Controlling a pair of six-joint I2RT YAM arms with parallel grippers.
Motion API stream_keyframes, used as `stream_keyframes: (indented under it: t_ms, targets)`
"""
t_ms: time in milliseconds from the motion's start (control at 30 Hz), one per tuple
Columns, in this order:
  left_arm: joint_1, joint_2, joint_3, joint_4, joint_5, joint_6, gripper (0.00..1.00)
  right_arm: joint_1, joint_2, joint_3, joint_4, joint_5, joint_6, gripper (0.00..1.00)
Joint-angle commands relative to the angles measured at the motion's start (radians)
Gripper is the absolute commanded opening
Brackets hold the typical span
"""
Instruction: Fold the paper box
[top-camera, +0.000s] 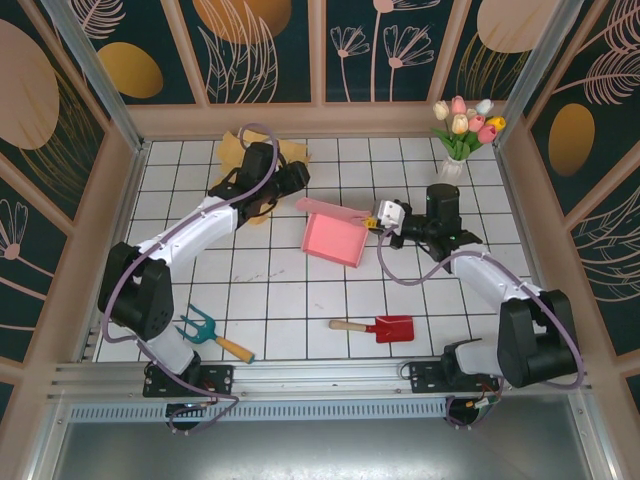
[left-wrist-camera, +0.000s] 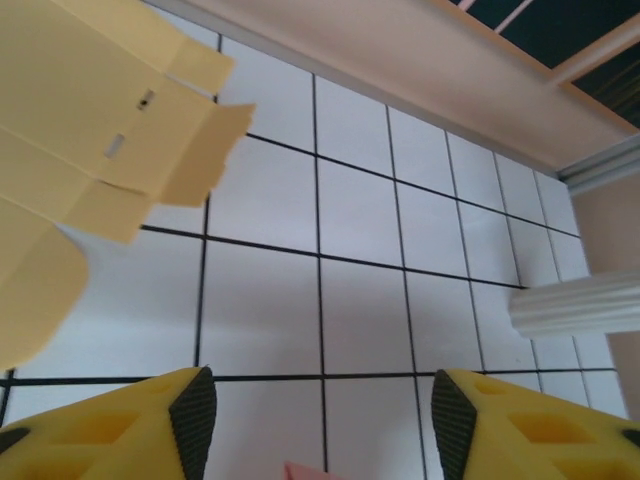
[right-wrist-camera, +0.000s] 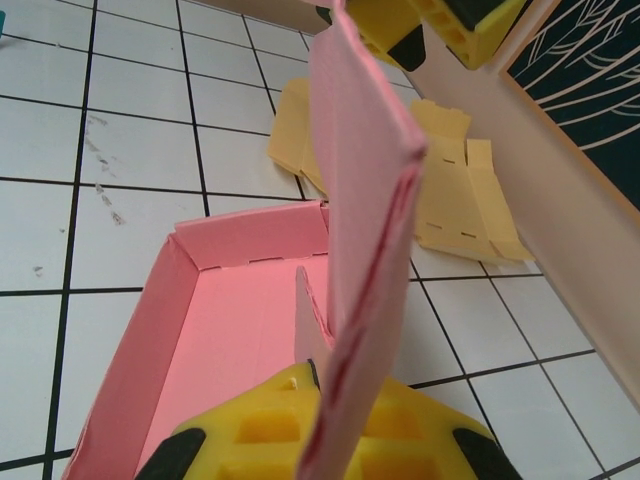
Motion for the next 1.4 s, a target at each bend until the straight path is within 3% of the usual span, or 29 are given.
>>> stream_keyframes:
  t_ms: [0, 267, 500, 700, 833, 1033, 1367]
  targets:
    - [-0.015, 0.021, -0.025, 0.025, 0.083, -0.064, 0.57, -0.001, 0.014, 0.006, 0.046, -0.047, 0.001, 0.00]
    - [-0.084, 0.030, -0.001, -0.005, 0.038, -0.094, 0.56, 0.009, 0.036, 0.004, 0.052, 0.019, 0.000, 0.00]
    - [-0.120, 0.059, -0.037, 0.030, 0.083, -0.185, 0.59, 0.050, 0.046, -0.009, 0.086, 0.084, 0.005, 0.00]
    - [-0.114, 0.041, 0.050, -0.130, -0.127, -0.076, 0.69, 0.066, 0.044, -0.026, 0.095, 0.098, -0.007, 0.00]
    - [-0.083, 0.042, 0.039, -0.176, -0.084, -0.134, 0.73, 0.068, 0.033, -0.025, 0.080, 0.099, -0.016, 0.00]
    - [-0.080, 0.041, 0.061, -0.269, -0.111, -0.218, 0.99, 0.069, 0.039, -0.022, 0.075, 0.105, -0.024, 0.00]
    - [-0.096, -0.022, -0.027, -0.143, 0.023, -0.327, 0.93, 0.069, 0.048, -0.025, 0.087, 0.106, -0.018, 0.00]
